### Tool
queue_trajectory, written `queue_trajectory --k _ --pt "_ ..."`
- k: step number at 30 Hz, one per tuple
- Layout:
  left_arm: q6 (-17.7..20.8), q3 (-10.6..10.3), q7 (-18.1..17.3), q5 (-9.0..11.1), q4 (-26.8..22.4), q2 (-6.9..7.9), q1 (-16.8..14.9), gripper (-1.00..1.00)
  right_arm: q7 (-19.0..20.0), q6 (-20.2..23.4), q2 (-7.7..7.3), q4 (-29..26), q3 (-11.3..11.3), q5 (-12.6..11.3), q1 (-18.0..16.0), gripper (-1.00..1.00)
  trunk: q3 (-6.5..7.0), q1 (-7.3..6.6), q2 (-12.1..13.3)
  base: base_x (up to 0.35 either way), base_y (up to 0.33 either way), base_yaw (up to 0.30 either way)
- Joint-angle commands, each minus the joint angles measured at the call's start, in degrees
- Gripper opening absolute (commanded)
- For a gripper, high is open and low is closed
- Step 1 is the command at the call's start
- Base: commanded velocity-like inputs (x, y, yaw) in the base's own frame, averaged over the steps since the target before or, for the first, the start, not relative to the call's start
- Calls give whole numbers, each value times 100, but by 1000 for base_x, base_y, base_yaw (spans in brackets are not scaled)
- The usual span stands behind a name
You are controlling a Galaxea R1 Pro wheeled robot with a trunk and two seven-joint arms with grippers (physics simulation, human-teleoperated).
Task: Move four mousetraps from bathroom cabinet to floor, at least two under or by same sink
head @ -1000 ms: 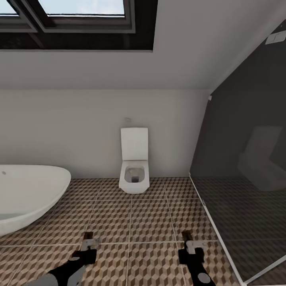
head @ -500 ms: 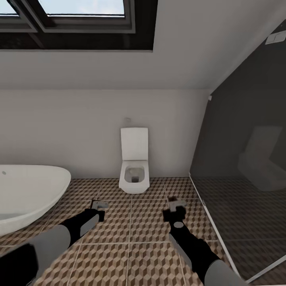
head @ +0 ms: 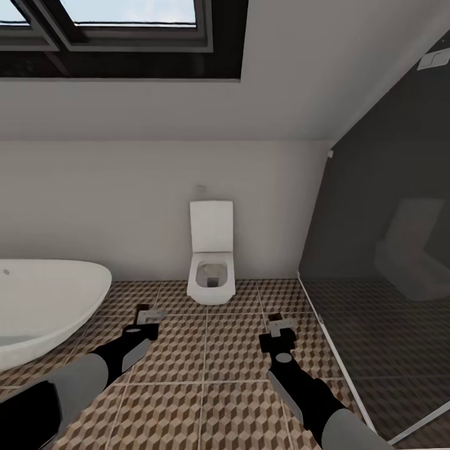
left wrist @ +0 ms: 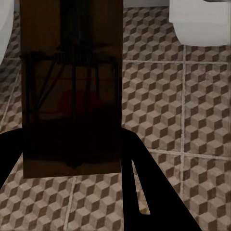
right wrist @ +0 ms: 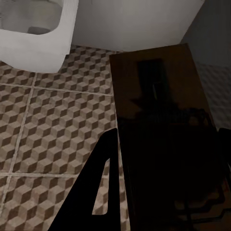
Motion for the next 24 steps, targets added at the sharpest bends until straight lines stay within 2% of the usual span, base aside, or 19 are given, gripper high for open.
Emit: queue_trajectory --k 1,8,24 --pt "25 -42 -25 18 -9 5 -6 -100 -35 9 -4 -3 29 -34 -7 -100 -13 4 -13 0 0 0" --pt "18 -45 -174 18 13 -2 -5 -100 -35 -24 -20 6 30 -29 -8 -100 -13 4 -13 0 0 0" --pt "56 -37 -159 70 15 -28 58 -100 -70 -7 -44 -28 35 -43 -8 -100 -13 4 -13 0 0 0"
